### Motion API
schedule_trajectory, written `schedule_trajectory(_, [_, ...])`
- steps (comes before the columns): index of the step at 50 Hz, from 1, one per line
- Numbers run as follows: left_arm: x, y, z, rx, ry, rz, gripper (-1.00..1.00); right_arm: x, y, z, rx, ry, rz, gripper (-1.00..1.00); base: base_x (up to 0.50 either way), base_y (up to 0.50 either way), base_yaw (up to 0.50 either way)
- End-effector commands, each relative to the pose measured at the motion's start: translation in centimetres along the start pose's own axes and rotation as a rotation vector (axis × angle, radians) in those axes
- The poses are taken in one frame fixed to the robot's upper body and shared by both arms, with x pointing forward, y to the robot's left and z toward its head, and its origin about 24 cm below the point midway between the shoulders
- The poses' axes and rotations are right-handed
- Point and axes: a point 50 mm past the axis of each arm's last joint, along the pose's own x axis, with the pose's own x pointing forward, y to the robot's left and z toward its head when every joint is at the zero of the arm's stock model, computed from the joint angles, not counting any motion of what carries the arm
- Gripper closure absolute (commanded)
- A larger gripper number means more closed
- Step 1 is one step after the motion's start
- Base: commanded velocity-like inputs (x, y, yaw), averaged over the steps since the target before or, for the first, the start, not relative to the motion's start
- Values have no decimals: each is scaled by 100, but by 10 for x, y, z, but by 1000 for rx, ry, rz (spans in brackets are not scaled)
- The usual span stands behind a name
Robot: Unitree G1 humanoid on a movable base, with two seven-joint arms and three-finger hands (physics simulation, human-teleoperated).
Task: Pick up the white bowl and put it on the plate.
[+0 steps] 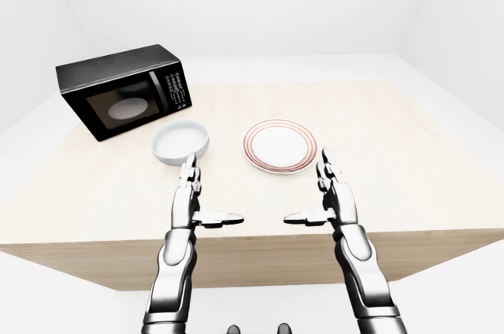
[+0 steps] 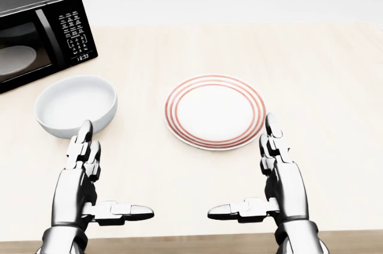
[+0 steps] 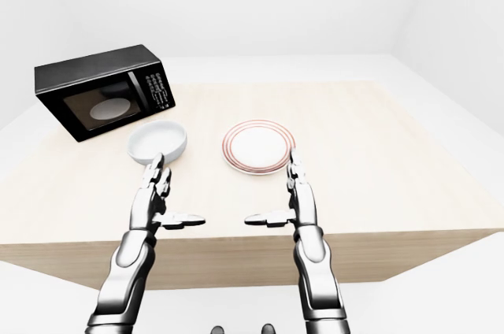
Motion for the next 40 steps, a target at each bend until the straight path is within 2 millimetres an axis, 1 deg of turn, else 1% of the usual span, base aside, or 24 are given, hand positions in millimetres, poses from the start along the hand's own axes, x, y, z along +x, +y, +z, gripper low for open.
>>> schedule_trajectory(1, [0, 7, 0, 0, 0, 0, -100, -5, 3, 4, 6, -40, 55, -100, 0, 0, 0])
schedule_trajectory(18, [0, 7, 0, 0, 0, 0, -100, -5, 2, 3, -46, -38, 31, -100, 0, 0, 0])
schedule_trajectory(40, [0, 7, 0, 0, 0, 0, -100, -5, 3, 2, -42, -36, 31, -100, 0, 19, 0])
